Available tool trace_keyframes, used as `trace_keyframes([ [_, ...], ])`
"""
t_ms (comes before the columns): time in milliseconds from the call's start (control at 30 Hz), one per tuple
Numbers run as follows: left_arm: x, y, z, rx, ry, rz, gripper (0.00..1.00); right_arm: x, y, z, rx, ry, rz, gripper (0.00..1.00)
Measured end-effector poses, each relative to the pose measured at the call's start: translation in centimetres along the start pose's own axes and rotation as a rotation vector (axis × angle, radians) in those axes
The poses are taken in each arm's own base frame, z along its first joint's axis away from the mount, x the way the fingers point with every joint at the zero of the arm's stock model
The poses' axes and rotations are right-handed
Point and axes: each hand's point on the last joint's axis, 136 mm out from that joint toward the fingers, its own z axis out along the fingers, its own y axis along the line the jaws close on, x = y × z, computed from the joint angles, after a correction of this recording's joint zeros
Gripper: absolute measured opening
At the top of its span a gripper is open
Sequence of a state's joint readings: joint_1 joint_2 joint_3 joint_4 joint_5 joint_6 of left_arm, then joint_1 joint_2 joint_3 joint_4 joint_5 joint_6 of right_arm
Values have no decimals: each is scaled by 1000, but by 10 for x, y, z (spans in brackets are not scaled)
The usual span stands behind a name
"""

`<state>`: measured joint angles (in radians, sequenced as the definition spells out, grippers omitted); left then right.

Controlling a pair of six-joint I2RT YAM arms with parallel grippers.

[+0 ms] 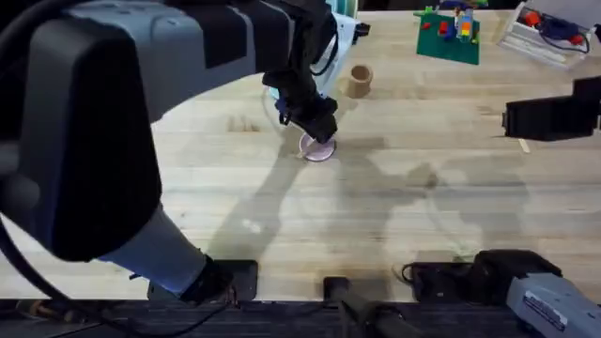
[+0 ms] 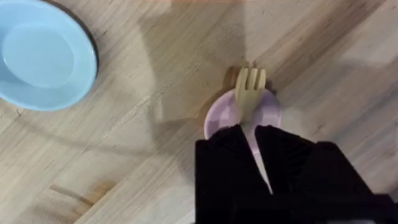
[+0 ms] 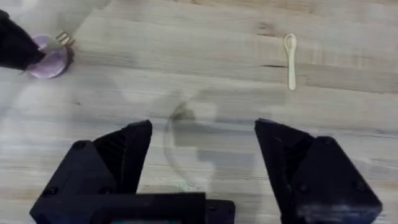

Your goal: Pick up a utensil and set it on the pink plate, then put the other utensil in the container.

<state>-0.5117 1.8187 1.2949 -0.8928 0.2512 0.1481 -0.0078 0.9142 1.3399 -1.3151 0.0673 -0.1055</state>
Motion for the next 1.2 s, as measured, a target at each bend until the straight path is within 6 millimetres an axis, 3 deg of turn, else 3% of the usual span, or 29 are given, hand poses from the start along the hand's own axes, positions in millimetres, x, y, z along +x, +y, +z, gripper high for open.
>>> trace_keyframes([
  [233, 0, 0, 0, 0, 0, -2, 286, 0, 0, 0, 0, 0, 0, 995],
  [300, 0, 0, 0, 0, 0, -1, 477, 0, 0, 0, 0, 0, 0, 995],
  [400, 0, 0, 0, -1, 0, -3, 892, 0, 0, 0, 0, 0, 0, 995],
  [433, 0, 0, 0, -2, 0, -4, 969, 0, 0, 0, 0, 0, 0, 995],
  [600, -3, -1, -11, -10, -31, 7, 995, 0, 0, 0, 0, 0, 0, 995],
  [900, 3, -24, -97, -42, -204, 57, 995, 0, 0, 0, 0, 0, 0, 993],
  [1200, 22, -35, -145, -77, -294, 81, 996, 0, 0, 0, 0, 2, 0, 995],
])
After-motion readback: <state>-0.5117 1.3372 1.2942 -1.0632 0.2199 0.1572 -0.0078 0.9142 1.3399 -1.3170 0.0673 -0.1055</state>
